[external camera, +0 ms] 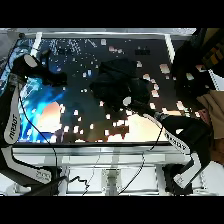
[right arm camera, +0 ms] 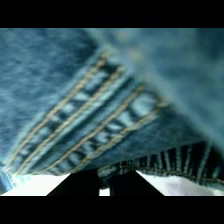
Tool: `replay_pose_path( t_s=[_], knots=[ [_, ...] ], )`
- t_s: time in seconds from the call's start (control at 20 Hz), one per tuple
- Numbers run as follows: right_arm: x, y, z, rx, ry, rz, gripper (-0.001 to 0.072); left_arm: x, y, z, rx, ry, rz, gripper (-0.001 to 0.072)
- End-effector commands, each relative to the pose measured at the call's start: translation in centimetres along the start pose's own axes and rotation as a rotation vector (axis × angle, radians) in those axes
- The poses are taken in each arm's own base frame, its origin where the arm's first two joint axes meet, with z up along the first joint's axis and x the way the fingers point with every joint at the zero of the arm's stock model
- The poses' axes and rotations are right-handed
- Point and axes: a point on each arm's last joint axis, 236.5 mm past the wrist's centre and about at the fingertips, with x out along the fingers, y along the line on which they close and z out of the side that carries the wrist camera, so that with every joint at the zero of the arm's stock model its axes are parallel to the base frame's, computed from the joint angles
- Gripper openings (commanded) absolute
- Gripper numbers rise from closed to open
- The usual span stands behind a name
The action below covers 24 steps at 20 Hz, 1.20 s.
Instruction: Fold the clothes and pants, and hang the long-sleeved shirts on hangers.
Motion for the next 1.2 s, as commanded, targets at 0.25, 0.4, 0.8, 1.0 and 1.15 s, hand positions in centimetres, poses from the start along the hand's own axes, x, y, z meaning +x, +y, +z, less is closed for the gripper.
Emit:
replay_pose_path(
  t_s=[0.25, 0.4, 0.8, 1.0, 1.15],
  knots=[
    [-5.9, 8.5, 2.8, -0.436, -0.143, 0.113, 0.0039, 6.0, -8.2, -3.7, -0.063, 0.032, -0.325, 0.0373],
    [-7.3, 9.6, 2.6, -0.485, -0.146, 0.122, 0.0039, 8.3, -11.4, -3.9, -0.007, 0.012, -0.317, 0.0373],
    [-9.9, 11.5, 2.3, -0.584, -0.161, 0.145, 0.0039, 13.7, -11.8, -2.9, -0.04, -0.063, -0.256, 0.0448],
    [-11.4, 12.9, 2.2, -0.653, -0.182, 0.17, 0.0039, 14.8, -12.6, -3.2, -0.073, -0.059, -0.278, 0.0705],
    [-12.4, 13.7, 2.2, -0.673, -0.194, 0.187, 0.0039, 14.7, -13.9, -2.3, -0.116, -0.096, -0.314, 0.0705]
  ],
)
